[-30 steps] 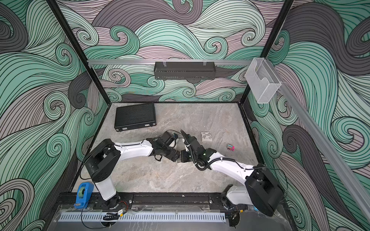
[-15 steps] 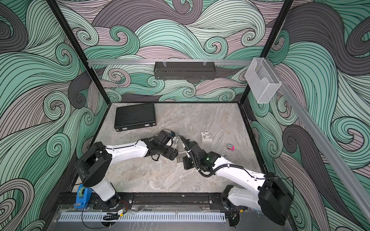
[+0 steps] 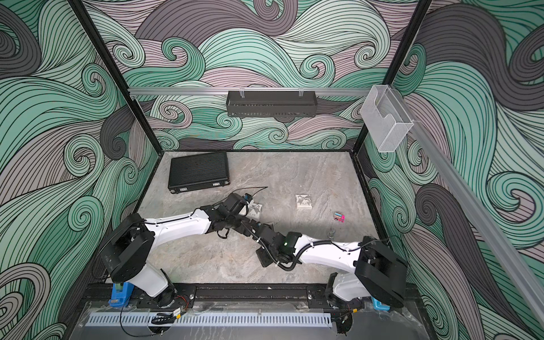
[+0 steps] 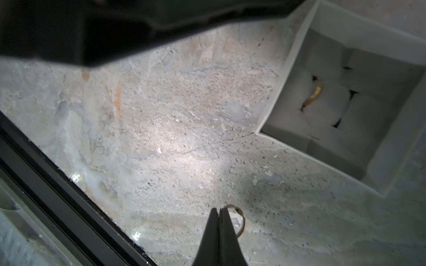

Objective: Take the rings out of the lift-off lid box
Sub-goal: Place the ring at the center of the board.

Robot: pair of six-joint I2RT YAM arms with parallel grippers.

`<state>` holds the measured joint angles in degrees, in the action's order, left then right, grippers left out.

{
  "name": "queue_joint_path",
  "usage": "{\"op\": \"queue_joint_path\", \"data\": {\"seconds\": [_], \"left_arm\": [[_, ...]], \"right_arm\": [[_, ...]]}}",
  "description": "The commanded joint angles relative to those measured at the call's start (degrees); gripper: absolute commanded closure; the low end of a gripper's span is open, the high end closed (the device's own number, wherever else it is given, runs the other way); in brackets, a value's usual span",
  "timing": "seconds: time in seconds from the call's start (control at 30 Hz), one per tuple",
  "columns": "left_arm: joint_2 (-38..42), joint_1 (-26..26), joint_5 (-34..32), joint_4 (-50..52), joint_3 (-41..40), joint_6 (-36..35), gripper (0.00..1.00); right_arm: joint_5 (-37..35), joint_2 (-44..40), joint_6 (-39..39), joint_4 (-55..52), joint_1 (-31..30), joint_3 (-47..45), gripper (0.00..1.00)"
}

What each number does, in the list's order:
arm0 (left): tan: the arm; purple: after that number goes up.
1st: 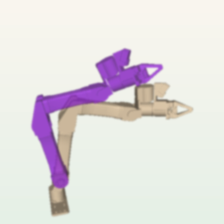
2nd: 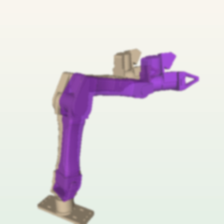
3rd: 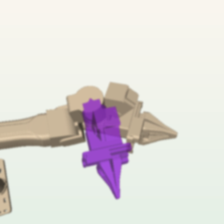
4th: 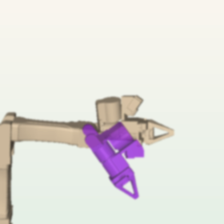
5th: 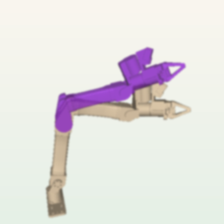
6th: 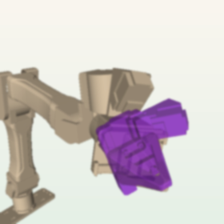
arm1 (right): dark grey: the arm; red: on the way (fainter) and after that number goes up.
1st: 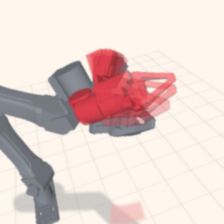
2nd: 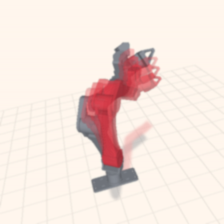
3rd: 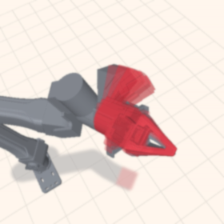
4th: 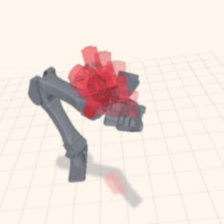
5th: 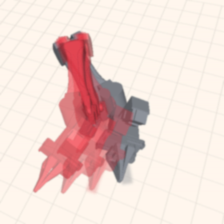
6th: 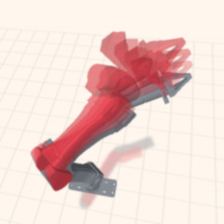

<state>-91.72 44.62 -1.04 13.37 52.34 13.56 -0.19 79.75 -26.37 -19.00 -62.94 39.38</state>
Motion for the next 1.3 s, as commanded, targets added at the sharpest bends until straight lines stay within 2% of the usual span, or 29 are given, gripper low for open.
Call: {"op": "queue_joint_path", "data": {"seconds": [0.0, 0.4, 0.57, 0.67, 0.73, 0.9, 0.97, 1.03, 1.07, 1.17, 1.27], "left_arm": [[1.69, -0.67, -0.75, 0.7, -0.28, -0.74, 0.02], [0.84, -0.76, 0.68, -0.42, -0.44, 0.23, 0.02], [0.49, -0.76, 1.17, -0.8, -0.39, 0.67, 0.02], [0.49, -0.76, 1.21, -0.78, -0.48, 0.59, 0.02], [0.49, -0.76, 1.21, -0.71, -0.4, 0.51, 0.02], [0.8, -0.76, 1.04, 0.16, 0.04, 0.2, 0.02], [0.92, -0.76, 1.44, -0.19, -0.13, 0.32, 0.02], [0.61, -0.76, 2.72, -0.96, -0.3, 0.32, 0.02], [0.35, -0.74, 3.15, -1.05, -0.31, 0.41, 0.02], [-0.48, -0.68, 5.12, -1.32, -0.3, 0.24, 0.02], [-0.44, -0.59, 5.62, -1.09, -0.48, -0.17, 0.02]], "right_arm": [[-0.02, 1.9, -0.04, 3.4, -0.63, 1.19, 1.0], [0.39, 5.36, -0.16, 4.35, -0.79, 1.32, 1.0], [0.14, 4.03, -0.23, 3.81, -0.79, 1.06, 0.91], [-0.01, 2.46, -0.08, 3.23, -0.7, 0.88, 0.81], [-0.05, 1.54, 0.21, 2.5, -0.56, 0.89, 0.68], [3.24, -5.45, 0.6, -1.26, 0.33, 0.21, 0.54], [6.87, -10.39, 1.51, -3.57, 1.81, -0.25, 0.38], [10.12, -15.02, 2.41, -7.07, 4.44, 0.05, 0.06], [11.43, -17.1, 2.81, -8.01, 5.58, 0.13, 0.0], [12.71, -22.09, 2.88, -9.62, 9.82, 0.35, 0.0], [12.9, -23.01, 1.88, -9.58, 13.89, 0.57, 0.0]]}}
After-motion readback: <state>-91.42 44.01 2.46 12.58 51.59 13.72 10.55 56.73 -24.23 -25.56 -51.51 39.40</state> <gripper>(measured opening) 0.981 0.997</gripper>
